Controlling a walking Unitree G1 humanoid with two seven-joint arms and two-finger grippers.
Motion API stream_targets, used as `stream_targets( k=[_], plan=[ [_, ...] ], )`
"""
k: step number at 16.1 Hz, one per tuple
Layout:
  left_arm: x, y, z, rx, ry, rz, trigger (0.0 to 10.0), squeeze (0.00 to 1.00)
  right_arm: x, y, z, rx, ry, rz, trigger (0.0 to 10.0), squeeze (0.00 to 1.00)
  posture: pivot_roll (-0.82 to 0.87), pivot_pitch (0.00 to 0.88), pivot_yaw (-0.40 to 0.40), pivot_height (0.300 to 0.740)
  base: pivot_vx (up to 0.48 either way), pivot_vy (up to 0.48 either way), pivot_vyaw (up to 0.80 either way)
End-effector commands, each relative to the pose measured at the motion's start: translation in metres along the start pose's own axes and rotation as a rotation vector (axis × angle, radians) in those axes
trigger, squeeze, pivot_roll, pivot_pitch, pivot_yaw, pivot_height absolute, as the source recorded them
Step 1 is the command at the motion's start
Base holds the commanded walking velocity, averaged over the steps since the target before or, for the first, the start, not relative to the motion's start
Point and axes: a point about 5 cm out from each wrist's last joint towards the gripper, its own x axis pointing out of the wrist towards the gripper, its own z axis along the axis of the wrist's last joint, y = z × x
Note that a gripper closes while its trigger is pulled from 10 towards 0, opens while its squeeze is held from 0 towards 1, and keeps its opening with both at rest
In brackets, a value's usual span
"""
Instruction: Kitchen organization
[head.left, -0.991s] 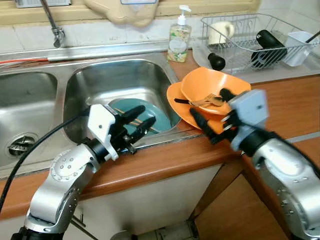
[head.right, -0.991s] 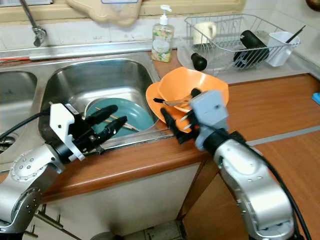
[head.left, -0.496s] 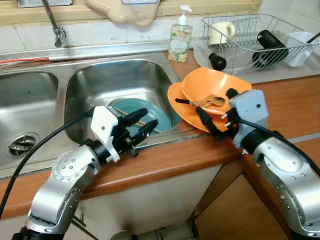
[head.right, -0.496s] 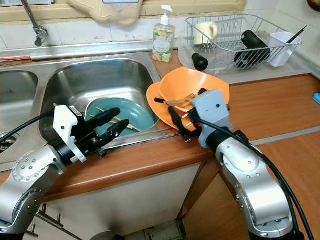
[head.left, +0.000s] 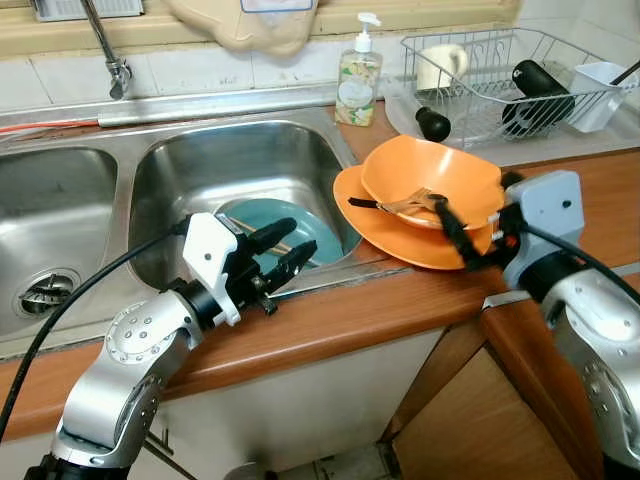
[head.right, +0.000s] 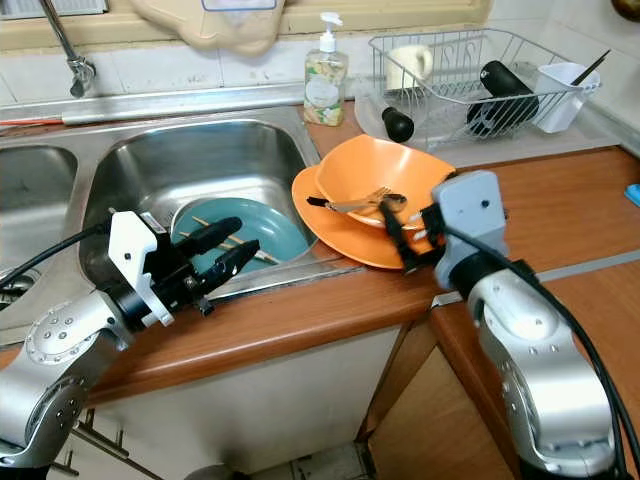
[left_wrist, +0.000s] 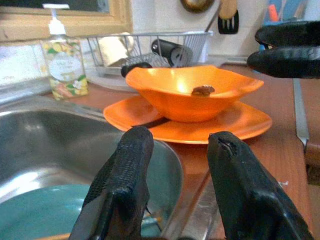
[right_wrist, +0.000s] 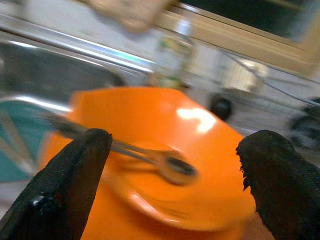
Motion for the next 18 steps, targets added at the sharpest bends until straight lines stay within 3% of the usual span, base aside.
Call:
stream_targets(
  k=[1, 4, 8, 13, 18],
  plan=[
    [0.000, -0.007, 0.003, 0.002, 0.004, -0.053, 10.0, 0.00, -0.002, 0.011, 0.010, -0.013, -0.054, 0.095, 10.0, 0.00, -0.10, 0.000, 0.031, 0.740, 0.000, 0.000, 0.00],
    [-0.001, -0.015, 0.001, -0.024, 0.029, -0.123, 10.0, 0.00, 0.002, 0.025, 0.001, -0.067, 0.002, 0.179, 10.0, 0.00, -0.09, 0.000, 0.026, 0.740, 0.000, 0.000, 0.00],
    [-0.003, -0.024, -0.001, -0.061, 0.069, -0.215, 10.0, 0.00, 0.017, 0.020, -0.007, -0.158, 0.066, 0.127, 10.0, 0.00, -0.09, 0.000, 0.021, 0.740, 0.000, 0.000, 0.00],
    [-0.003, -0.025, -0.001, -0.063, 0.078, -0.210, 10.0, 0.00, 0.031, 0.006, -0.001, -0.095, 0.039, 0.009, 10.0, 0.00, -0.08, 0.000, 0.011, 0.740, 0.000, 0.000, 0.00],
    [-0.003, -0.025, -0.002, -0.059, 0.080, -0.206, 10.0, 0.00, 0.029, -0.013, -0.002, -0.056, 0.043, -0.126, 10.0, 0.00, -0.08, 0.000, 0.010, 0.740, 0.000, 0.000, 0.00]
  ],
)
